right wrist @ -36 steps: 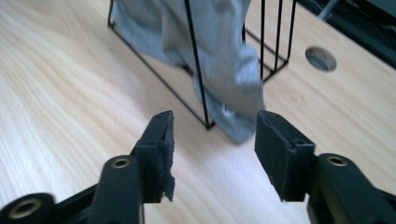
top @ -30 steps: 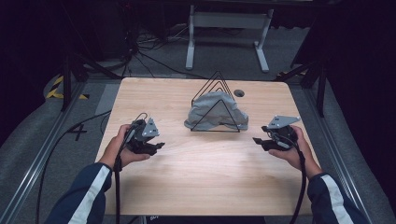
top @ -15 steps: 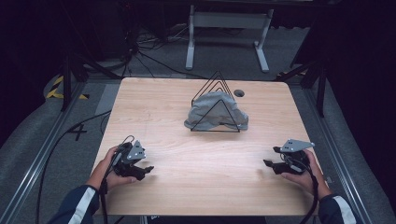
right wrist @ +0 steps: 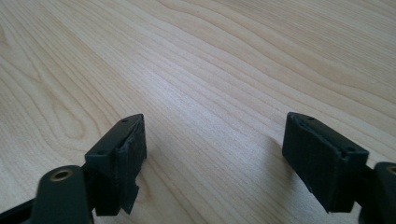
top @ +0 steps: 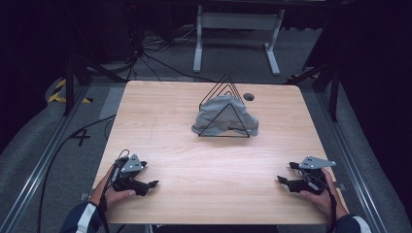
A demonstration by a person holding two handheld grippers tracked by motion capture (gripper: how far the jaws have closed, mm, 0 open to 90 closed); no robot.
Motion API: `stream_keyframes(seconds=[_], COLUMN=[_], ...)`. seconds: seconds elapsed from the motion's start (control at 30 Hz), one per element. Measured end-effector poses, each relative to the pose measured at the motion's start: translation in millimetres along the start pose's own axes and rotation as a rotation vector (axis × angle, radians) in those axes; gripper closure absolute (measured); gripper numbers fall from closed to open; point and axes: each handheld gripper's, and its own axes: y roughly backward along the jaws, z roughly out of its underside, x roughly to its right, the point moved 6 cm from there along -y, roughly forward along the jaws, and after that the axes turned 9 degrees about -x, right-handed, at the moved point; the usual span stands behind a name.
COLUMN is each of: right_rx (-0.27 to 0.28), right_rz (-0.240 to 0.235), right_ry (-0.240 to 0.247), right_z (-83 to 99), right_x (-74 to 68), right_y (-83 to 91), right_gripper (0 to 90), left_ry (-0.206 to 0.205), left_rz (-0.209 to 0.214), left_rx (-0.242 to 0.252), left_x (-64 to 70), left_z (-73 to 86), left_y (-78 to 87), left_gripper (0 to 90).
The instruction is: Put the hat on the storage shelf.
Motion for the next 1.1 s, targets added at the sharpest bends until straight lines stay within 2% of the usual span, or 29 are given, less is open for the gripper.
stream_keyframes(seconds=[0.2,1.1], right_rx=[-0.003,-0.014], right_rz=[0.016,0.022], right_ry=[-0.024,-0.027], right_z=[-0.3,0.0], right_x=[0.5,1.3], right_y=[-0.6,-1.2], right_gripper=[18.7,15.1], left_ry=[0.010,0.011], left_rz=[-0.004,-0.004], left_rx=[0.005,0.005], left_x=[0.0,0.1], left_z=[-0.1,-0.1], left_y=[-0.6,-0.7], left_gripper=[15.0,14.9])
